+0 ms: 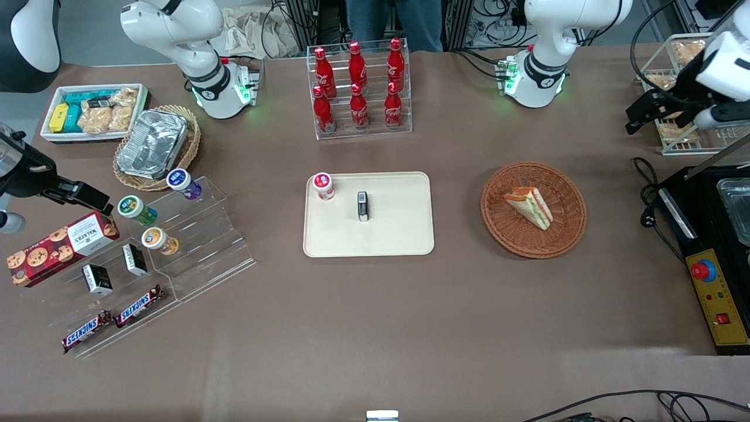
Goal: Place sandwich from basket to tray
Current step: 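Move the left gripper over the wicker basket and lower toward the sandwich, then close the left gripper on the wrapped sandwich in the basket, then lift the sandwich up out of the basket with the left gripper, then carry the held sandwich over the basket toward the white tray, then lower the sandwich onto the white tray and open the left gripper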
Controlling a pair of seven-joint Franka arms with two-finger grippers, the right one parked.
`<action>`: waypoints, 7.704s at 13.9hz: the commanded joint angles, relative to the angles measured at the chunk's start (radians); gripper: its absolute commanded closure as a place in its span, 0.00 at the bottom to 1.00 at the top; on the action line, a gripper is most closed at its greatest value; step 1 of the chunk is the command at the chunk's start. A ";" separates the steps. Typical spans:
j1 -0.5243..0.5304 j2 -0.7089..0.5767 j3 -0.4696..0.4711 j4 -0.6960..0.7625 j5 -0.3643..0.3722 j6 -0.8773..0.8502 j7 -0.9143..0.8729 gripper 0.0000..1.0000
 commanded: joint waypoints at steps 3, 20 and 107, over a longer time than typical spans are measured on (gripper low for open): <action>0.075 0.071 -0.085 0.092 0.012 -0.047 0.004 0.00; -0.034 0.205 -0.141 -0.392 0.020 0.454 -0.505 0.01; -0.433 0.693 -0.246 -0.084 -0.249 0.778 -0.313 1.00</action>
